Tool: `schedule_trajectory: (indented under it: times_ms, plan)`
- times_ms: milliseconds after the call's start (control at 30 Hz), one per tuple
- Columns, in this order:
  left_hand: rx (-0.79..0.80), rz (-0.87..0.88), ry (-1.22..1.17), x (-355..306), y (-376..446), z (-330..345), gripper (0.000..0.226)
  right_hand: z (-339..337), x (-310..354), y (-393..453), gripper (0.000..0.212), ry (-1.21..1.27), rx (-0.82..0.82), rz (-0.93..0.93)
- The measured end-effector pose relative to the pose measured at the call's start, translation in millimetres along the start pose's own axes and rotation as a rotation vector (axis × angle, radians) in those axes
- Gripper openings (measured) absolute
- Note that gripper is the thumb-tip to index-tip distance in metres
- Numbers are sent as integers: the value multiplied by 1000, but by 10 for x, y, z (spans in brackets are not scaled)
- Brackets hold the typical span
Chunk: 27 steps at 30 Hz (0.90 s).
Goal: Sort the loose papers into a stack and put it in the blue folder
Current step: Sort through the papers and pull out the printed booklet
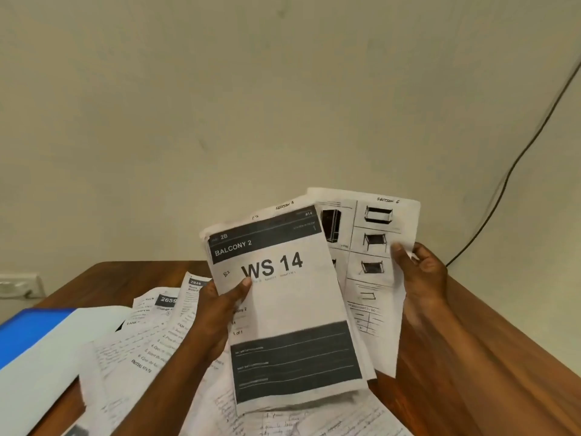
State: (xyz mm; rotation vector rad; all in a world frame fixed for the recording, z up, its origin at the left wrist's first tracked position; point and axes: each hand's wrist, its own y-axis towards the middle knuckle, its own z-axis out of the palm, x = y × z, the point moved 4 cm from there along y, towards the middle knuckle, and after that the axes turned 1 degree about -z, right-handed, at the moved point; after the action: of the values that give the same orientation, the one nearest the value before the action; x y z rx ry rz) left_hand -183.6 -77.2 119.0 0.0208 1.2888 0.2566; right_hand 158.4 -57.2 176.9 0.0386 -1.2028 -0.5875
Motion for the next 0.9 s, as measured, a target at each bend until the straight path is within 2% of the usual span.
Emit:
schedule_trajectory:
  times_ms: [67,167,367,500,633,700,800,900]
  plan:
    - [5,27,15,-122,-124,26,48,152,164,-119,18,2,69,27]
    - [-42,73,37,-270,-318,39,39,332,318,-313,29,10,197,53]
    - [-91,114,59,-445,-555,-28,31,582,435,-719,27,-23,343,43]
    - [-67,124,88,-505,-679,14,33,613,408,-956,27,-55,344,8]
    - [-75,66,93,-442,-724,36,25,594,310,-1121,54,-25,346,8]
    - [-85,27,70,-422,-721,47,23,573,277,-1209,44,-5,318,19]
    - [-116,36,59,-427,-712,81,23,477,156,-1257,42,-157,234,10]
    - [-148,78,67,-454,-736,143,22,455,114,-1354,63,-169,191,-24]
